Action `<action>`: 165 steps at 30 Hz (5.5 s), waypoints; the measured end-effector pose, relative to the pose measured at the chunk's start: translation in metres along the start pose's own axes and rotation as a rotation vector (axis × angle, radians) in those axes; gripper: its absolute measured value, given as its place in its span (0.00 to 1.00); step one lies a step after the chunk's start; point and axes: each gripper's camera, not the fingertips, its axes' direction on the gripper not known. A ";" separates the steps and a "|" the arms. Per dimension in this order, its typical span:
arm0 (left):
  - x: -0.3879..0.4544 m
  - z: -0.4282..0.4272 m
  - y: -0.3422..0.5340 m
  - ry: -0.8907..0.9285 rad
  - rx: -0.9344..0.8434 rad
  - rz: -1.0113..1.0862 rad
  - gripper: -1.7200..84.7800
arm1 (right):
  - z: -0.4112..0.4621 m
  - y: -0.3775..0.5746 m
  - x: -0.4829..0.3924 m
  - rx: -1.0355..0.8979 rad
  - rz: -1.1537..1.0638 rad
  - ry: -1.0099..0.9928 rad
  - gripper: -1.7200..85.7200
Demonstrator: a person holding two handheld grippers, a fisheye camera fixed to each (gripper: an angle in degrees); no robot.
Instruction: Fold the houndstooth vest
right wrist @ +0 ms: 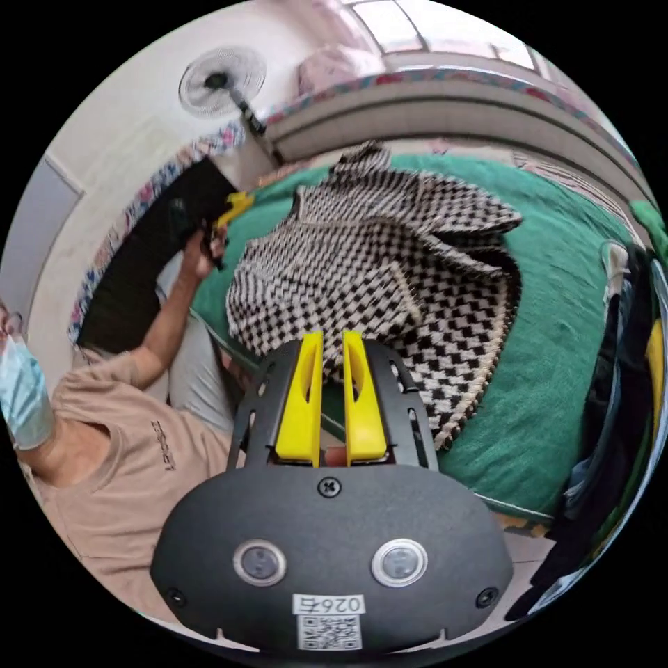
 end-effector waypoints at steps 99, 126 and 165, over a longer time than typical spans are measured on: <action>-0.011 0.158 -0.070 -0.118 -0.540 -0.033 0.27 | 0.186 0.135 0.246 0.217 0.253 0.135 0.06; 0.081 0.018 -0.024 -0.104 -0.688 -0.135 0.08 | 0.064 0.232 0.202 -0.115 0.233 0.023 0.01; -0.102 0.189 -0.162 -0.086 -0.486 -0.332 0.22 | 0.089 -0.084 0.037 -0.027 -0.548 0.658 0.13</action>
